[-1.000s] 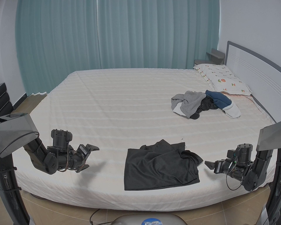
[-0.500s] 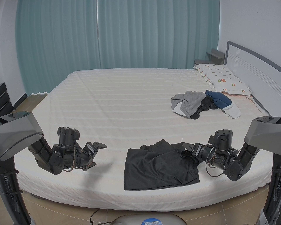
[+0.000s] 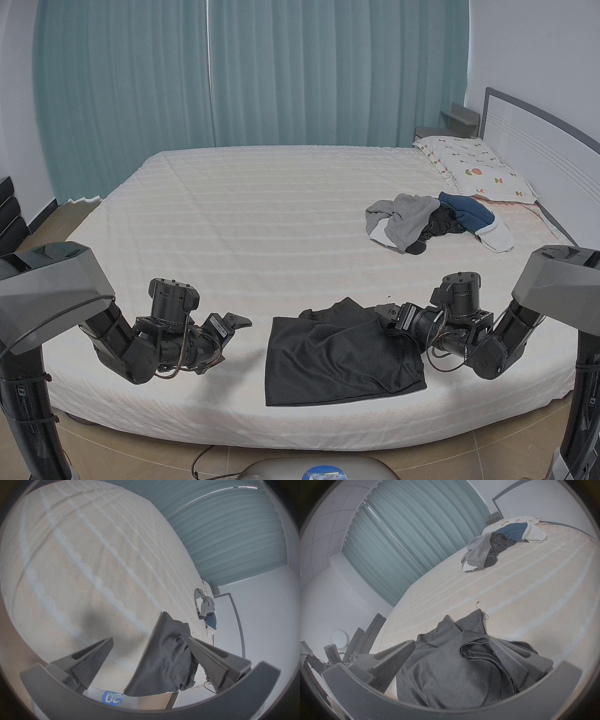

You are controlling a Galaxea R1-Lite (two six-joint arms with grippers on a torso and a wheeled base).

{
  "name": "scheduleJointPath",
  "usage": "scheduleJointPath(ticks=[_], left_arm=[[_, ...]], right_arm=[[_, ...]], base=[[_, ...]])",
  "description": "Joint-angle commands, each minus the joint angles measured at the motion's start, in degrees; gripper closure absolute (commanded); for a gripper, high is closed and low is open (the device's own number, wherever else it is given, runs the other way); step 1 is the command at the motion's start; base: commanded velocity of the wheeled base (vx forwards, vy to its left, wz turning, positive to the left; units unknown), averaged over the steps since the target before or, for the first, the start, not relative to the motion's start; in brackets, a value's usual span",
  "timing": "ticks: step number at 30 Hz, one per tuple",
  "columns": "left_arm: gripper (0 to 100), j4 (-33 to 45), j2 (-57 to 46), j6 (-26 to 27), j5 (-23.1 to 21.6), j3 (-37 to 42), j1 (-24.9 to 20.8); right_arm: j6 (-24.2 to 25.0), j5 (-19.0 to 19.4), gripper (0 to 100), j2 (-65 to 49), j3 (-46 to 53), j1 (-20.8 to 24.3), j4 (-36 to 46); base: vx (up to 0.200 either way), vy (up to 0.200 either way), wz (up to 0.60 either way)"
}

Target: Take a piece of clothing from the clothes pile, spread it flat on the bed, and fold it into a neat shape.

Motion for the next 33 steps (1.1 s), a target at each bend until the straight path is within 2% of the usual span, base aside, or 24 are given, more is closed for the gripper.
scheduleJointPath(ticks=[1, 14, 24, 33], left_arm=[[0, -0.1, 0.8, 0.1, 0.2, -0.2, -0.1], [0, 0.0, 0.9, 0.2, 0.2, -0.2, -0.1], [0, 0.0, 1.0, 0.2, 0.2, -0.4, -0.1], [0, 0.0, 1.0, 0.2, 0.2, -0.5, -0.1]], right_arm=[[0.0, 0.3, 0, -3.0, 1.1, 0.4, 1.6], [1.5, 0.2, 0, -1.4, 2.2, 2.8, 2.0], [1.6, -0.6, 0, 4.2, -3.5, 2.3, 1.9], [0.6, -3.2, 0, 6.8, -7.0, 1.8, 3.5]], base=[[0.0, 0.0, 0.0], [0.0, 0.0, 0.0], [0.0, 0.0, 0.0], [0.0, 0.0, 0.0]])
